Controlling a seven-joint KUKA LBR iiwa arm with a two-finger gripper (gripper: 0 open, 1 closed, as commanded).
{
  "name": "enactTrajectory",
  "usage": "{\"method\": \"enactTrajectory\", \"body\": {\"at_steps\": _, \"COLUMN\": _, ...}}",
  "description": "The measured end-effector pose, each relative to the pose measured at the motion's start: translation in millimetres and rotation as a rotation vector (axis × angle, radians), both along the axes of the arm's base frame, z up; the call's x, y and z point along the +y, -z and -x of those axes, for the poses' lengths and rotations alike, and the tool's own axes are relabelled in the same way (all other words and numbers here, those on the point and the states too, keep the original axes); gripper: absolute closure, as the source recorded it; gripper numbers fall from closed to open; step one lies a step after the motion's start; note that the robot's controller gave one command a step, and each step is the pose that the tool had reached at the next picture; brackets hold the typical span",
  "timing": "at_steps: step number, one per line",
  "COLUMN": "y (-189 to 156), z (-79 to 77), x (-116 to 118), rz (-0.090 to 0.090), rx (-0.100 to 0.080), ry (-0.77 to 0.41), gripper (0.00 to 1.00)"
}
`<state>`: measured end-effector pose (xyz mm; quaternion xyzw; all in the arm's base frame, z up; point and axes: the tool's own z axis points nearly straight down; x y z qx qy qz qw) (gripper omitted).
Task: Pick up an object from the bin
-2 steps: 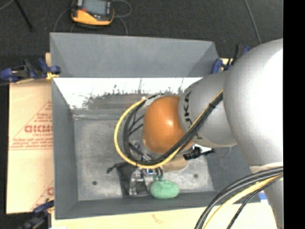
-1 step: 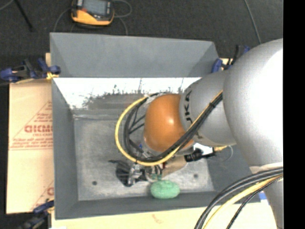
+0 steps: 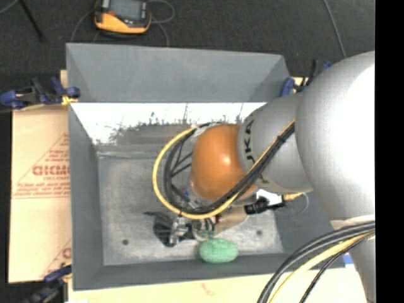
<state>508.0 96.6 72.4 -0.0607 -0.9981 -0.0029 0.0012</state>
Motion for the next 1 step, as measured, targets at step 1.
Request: {"method": "enactTrajectory", "body": {"at_steps": 1, "y": -2.5, "z": 0.6, "x": 0.2, "rz": 0.001, "rx": 0.001, "ry": 0.0, "gripper": 1.0}}
